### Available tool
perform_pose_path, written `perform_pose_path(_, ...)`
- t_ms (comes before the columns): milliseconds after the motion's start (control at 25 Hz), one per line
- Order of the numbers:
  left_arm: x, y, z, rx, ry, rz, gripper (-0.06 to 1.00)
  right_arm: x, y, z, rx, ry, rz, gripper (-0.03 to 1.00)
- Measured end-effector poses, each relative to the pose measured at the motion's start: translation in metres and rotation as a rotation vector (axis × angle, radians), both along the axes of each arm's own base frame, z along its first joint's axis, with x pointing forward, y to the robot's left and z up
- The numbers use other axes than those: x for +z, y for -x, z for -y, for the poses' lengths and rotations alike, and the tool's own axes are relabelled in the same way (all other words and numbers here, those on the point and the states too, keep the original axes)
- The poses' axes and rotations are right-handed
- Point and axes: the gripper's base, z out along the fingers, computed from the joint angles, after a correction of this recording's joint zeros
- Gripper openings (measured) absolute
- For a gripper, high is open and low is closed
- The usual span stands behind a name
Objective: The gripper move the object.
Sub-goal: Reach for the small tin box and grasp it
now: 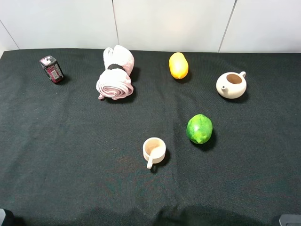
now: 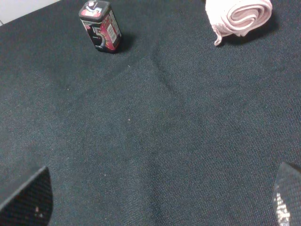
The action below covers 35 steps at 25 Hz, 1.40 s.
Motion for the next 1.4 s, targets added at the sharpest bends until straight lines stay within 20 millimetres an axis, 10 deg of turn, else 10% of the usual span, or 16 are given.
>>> perform_pose_path(1400,0.014,-0.017,-0.002,0.067,0.011,-0.096,0.99,0.0,0.0,0.0,0.0,0.0,0.0,0.69)
